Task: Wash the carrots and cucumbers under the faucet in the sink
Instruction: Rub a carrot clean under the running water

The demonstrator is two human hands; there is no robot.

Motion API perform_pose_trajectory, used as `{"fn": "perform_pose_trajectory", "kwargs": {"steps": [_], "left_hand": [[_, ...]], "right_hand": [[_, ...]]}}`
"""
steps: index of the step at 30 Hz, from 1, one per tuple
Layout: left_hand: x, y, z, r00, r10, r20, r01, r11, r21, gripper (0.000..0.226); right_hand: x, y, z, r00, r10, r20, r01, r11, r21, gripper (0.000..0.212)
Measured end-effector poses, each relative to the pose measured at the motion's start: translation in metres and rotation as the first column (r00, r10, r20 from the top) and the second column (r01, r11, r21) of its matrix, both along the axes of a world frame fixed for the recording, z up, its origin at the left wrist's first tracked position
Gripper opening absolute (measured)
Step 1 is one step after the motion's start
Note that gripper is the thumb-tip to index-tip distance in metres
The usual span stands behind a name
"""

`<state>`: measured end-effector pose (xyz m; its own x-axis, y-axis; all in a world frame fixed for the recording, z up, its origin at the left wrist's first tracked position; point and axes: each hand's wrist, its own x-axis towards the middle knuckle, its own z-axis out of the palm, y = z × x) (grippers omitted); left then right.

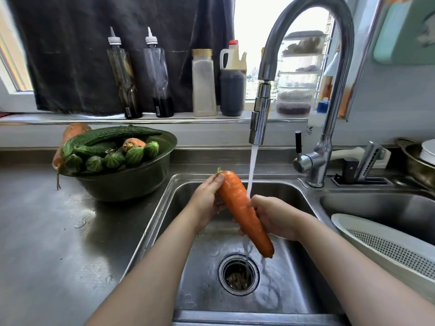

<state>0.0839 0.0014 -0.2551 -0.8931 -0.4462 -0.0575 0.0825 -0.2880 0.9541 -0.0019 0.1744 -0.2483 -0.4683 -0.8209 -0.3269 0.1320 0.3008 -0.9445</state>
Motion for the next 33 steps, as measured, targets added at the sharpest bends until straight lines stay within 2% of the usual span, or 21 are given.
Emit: {"fn": "perform_pose_trajectory", "kwargs": {"steps": [3,7,11,15,22,27,33], "left_hand": [[-0.002,0.001,0.000,1.000,0.012,-0.021,-0.011,0.997,0.078,0.043],[-0.003,0.006,-0.003,1.000,-0.003,-0.001,0.003,0.993,0.117,0.046],[-0.002,0.009,-0.002,1.000,-0.021,-0.019,0.021,0.999,0.028,0.077],[-0.002,0.004,0.000,0.995,-0.045,-0.092,0.055,0.993,0.108,0.073],[-0.004,0.002,-0.004,0.997,-0.039,-0.065,0.043,0.998,0.046,0.071],[-0.002,0.005,-0.002,0.998,-0.024,-0.057,0.026,0.999,0.026,0.072],[-0.003,0.003,-0.006,0.999,0.002,-0.034,-0.003,1.000,-0.002,0.077]], "right_hand": [[0.002,-0.003,-0.001,0.998,-0.026,0.061,0.028,0.999,-0.024,0.054],[0.006,-0.006,0.000,0.999,-0.015,0.035,0.015,1.000,0.014,0.054],[0.004,0.002,0.005,0.997,0.056,0.051,-0.056,0.998,-0.005,0.067],[0.001,0.002,0.010,0.985,0.060,0.162,-0.048,0.996,-0.074,0.053],[0.004,0.004,0.013,0.987,0.047,0.152,-0.038,0.997,-0.061,0.042],[0.008,-0.001,0.011,0.994,-0.039,0.104,0.046,0.996,-0.070,0.037],[0.003,0.004,0.012,0.995,0.016,0.094,-0.006,0.994,-0.105,0.036]]}}
